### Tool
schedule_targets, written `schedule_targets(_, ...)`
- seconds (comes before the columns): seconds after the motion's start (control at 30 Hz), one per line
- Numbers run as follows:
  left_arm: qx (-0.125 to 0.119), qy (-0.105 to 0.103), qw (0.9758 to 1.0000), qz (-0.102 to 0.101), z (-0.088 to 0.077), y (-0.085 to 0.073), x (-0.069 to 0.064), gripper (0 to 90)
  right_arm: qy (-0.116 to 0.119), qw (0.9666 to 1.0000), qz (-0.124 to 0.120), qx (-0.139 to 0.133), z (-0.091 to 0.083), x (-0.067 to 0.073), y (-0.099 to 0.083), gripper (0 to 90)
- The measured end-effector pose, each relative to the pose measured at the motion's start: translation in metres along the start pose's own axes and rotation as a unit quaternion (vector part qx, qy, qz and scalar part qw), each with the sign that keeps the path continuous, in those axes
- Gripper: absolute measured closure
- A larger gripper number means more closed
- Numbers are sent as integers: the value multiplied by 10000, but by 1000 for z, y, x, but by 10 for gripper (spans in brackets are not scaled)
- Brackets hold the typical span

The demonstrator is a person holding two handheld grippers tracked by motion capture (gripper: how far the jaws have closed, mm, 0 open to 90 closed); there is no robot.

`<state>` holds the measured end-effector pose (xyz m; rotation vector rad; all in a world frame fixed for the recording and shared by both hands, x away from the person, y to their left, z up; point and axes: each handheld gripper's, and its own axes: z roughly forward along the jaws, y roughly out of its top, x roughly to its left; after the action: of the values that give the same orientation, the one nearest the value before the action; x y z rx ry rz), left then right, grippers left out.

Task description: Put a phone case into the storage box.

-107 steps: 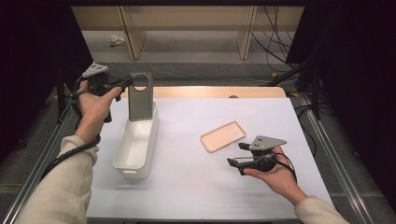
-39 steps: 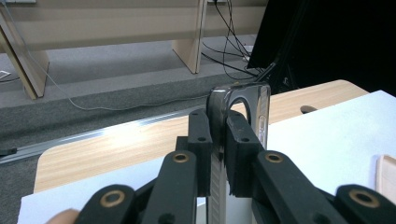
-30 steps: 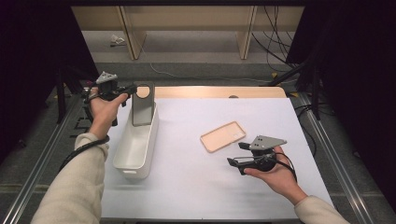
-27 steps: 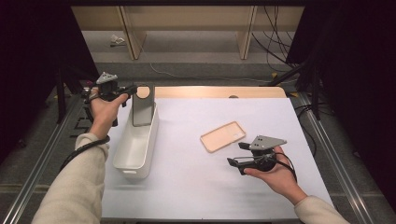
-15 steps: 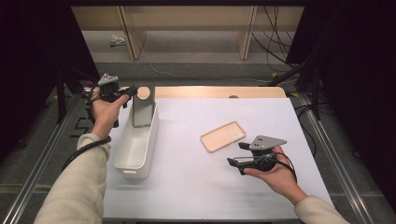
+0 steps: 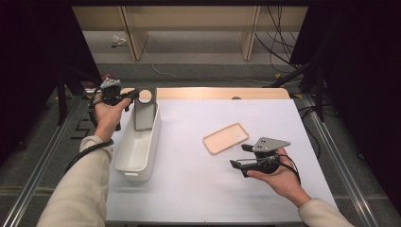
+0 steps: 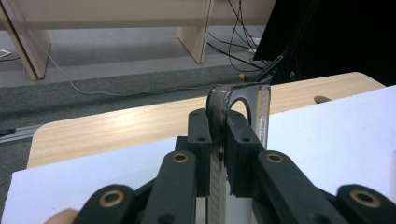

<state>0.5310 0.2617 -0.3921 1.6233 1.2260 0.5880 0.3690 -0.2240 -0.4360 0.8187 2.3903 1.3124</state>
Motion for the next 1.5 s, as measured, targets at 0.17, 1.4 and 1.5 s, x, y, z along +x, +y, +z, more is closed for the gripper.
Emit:
schedule_targets(0.17, 17, 19, 10000, -29, 1, -2, 2, 815, 3, 10000, -1, 7, 0, 0, 0, 260)
schedule_targets(1.4, 306, 452, 9980, 321, 12, -1, 5, 758, 12, 10000, -19, 17, 0, 0, 0, 260)
schedule_targets(1.5, 346, 481, 9975, 381, 14, 0, 4, 753, 11, 10000, -15, 11, 0, 0, 0, 260)
